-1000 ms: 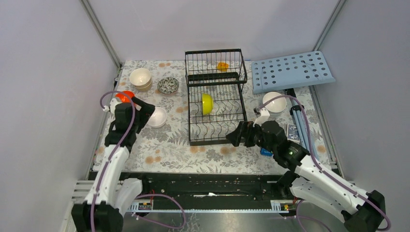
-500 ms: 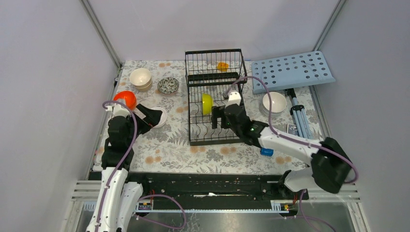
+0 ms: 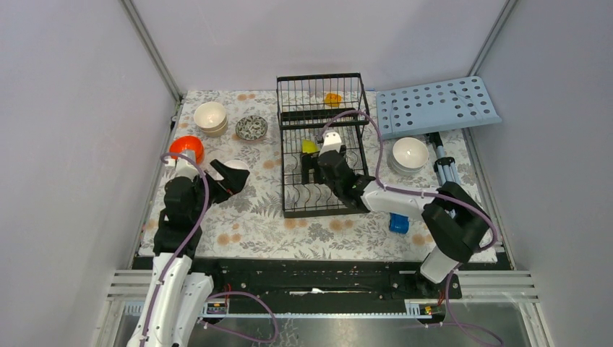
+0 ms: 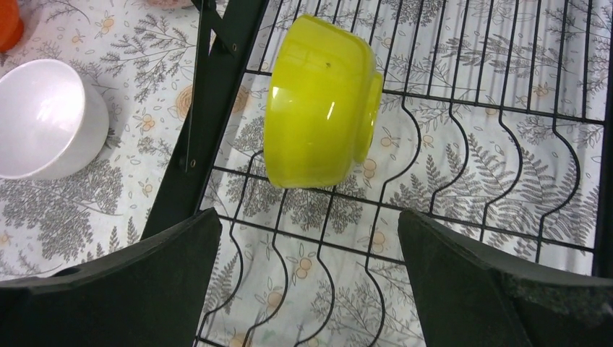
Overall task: Unload the bowls from the dish rack
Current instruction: Pick up the bowl from the dish rack.
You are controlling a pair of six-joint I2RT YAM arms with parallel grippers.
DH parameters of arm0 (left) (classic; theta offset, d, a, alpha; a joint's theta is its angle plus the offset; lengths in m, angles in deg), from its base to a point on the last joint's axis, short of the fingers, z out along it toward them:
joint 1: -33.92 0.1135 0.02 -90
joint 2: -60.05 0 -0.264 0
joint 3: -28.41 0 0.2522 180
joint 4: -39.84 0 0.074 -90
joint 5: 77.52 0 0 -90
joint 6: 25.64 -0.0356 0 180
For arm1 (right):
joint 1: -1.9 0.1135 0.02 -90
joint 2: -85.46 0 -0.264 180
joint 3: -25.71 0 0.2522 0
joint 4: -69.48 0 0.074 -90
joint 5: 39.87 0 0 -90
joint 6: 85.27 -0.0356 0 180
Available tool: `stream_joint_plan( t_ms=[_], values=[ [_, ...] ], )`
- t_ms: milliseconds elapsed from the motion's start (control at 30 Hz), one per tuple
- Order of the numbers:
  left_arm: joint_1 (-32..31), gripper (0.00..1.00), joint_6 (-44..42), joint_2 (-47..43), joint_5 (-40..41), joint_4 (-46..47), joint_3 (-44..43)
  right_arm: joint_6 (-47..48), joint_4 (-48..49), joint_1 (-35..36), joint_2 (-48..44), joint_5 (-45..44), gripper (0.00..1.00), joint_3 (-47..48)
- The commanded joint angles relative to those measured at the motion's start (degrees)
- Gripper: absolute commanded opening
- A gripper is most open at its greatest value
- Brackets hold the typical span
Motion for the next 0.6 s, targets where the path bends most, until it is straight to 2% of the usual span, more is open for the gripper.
stream_joint_plan(
  t_ms=[0, 567],
  values=[
    [-0.9, 0.99, -0.4, -1.1, -0.7, 3.5, 0.4, 1.6, 6.1, 0.4, 3.2, -3.6, 1.0, 4.3],
    [-1.8, 0.99, 0.2, -1.6, 0.1, 3.1, 0.7, 2.9, 12.0, 0.0, 14.0, -8.0, 0.99, 8.7]
  ],
)
